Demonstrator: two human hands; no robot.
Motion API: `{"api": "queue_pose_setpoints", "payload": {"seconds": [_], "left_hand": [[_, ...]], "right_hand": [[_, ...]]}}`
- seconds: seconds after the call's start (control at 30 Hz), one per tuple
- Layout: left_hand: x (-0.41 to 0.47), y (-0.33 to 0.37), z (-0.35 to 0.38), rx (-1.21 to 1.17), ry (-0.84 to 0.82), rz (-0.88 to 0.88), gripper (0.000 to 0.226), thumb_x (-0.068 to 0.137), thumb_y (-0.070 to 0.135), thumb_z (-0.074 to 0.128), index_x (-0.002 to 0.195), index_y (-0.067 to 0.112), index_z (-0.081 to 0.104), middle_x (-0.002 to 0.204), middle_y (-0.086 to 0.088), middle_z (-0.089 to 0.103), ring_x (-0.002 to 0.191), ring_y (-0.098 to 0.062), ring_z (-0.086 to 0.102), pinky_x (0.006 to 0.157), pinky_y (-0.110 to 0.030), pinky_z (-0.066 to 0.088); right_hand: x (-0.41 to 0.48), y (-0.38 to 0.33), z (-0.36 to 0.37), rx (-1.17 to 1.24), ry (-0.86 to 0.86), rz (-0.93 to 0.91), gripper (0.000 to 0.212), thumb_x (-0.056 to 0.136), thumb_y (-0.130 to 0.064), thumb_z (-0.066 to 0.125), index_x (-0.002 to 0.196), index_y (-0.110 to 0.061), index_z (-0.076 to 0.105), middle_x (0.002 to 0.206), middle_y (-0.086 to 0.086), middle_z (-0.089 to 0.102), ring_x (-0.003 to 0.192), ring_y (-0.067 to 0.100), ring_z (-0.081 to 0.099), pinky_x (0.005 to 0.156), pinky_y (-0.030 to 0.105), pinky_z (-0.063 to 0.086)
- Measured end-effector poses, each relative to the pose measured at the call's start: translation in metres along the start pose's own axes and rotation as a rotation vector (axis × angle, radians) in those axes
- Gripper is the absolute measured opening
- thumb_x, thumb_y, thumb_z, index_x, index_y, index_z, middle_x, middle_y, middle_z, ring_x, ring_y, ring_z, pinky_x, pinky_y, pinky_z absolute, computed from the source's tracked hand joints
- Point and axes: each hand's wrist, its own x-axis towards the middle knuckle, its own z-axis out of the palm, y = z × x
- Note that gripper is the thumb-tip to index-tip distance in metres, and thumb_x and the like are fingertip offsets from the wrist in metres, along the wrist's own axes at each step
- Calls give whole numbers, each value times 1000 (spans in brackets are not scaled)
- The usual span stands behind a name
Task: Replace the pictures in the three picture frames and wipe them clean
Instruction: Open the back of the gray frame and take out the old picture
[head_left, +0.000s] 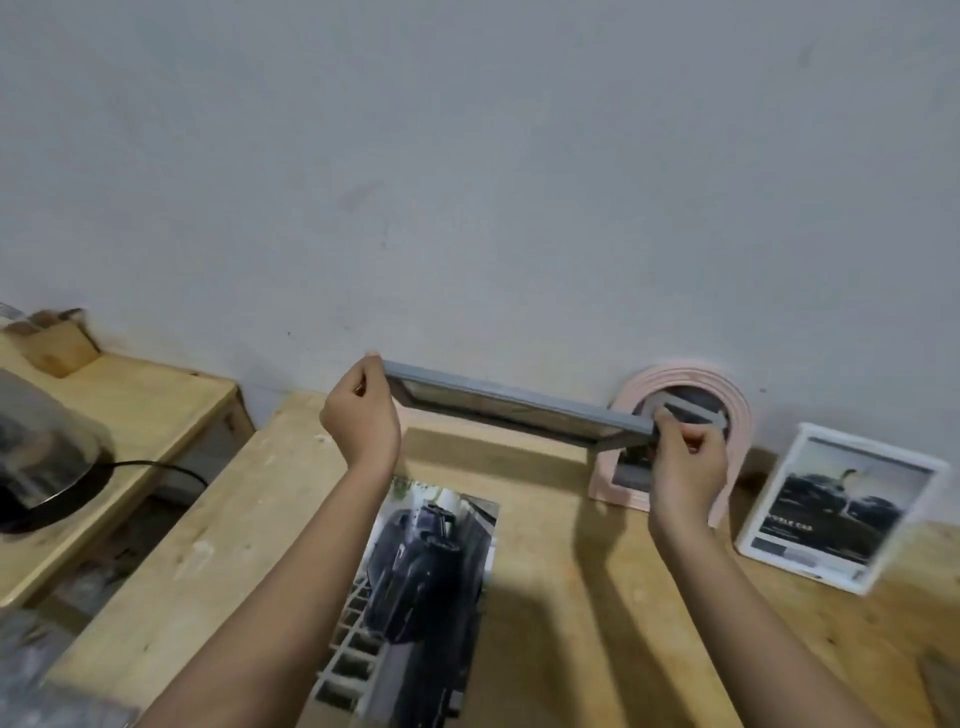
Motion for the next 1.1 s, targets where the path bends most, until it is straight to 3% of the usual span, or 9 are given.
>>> {"api": "queue_pose_setpoints", "payload": {"seconds": [0.1, 0.2, 0.3, 0.43, 0.67, 0.8, 0.87, 1.0, 1.1], "left_hand": [[-70, 2, -16, -173, 29, -84, 30, 92, 29, 54, 62, 26, 58, 60, 3, 48, 62, -3, 39, 53, -11, 33], [-142, -19, -24, -210, 9, -146, 24, 93, 27, 52, 101, 18, 73, 100, -3, 71, 86, -4, 59, 64, -10, 45], [-204, -45, -25, -177, -35, -255, 30, 95, 25, 48, 116, 13, 66, 101, 4, 69, 94, -1, 62, 76, -18, 48], [-268, -81, -23, -156, -133, -331, 29, 97, 17, 45, 121, 9, 61, 118, -4, 63, 113, -16, 57, 99, -33, 47], [-325, -112, -12, -91, -197, -358, 32, 97, 11, 42, 126, 4, 56, 125, -3, 59, 117, -12, 53, 98, -23, 41], [-335, -129, -14, 0, -292, -408, 36, 96, 14, 43, 131, 6, 53, 132, -1, 55, 123, -13, 49, 98, -22, 38], [-343, -139, -17, 44, -332, -426, 38, 96, 14, 44, 132, 7, 51, 134, 0, 54, 125, -14, 48, 97, -21, 38], [-356, -162, -22, 189, -441, -367, 41, 96, 26, 47, 135, 12, 49, 137, -1, 51, 127, -19, 47, 96, -25, 39], [-357, -174, -25, 376, -575, -221, 59, 89, 40, 51, 139, 10, 42, 139, -6, 48, 128, -22, 44, 102, -33, 40]], "right_hand": [[-22, 19, -67, 93, 69, 25, 26, 85, -19, 63, 66, -19, 46, 69, 0, 50, 66, 12, 48, 68, 31, 42], [-38, 49, -131, 135, 170, 41, 26, 85, -12, 62, 65, -20, 47, 68, -3, 49, 64, 8, 46, 65, 26, 40], [-47, 82, -186, 184, 259, 54, 26, 84, -8, 62, 66, -22, 49, 72, -3, 55, 70, 8, 53, 67, 21, 44], [-49, 116, -237, 233, 346, 48, 29, 86, 0, 57, 68, -20, 47, 82, 0, 61, 87, 9, 64, 73, 14, 49], [-40, 156, -283, 156, 384, 116, 27, 86, 2, 57, 73, -20, 51, 93, 4, 65, 96, 6, 63, 83, 20, 52], [-52, 175, -294, -36, 370, 267, 15, 92, -4, 50, 99, -16, 55, 105, 0, 60, 100, 11, 59, 88, 30, 51], [-56, 185, -297, -135, 358, 294, 23, 93, -4, 45, 114, -10, 52, 111, 3, 60, 104, 15, 58, 89, 33, 51], [-58, 202, -301, -296, 240, 312, 31, 93, 0, 42, 123, -7, 49, 122, 12, 59, 112, 24, 56, 86, 28, 45], [-61, 208, -307, -418, 113, 304, 37, 90, 3, 45, 126, -8, 48, 124, 12, 58, 112, 24, 56, 84, 27, 44]]}}
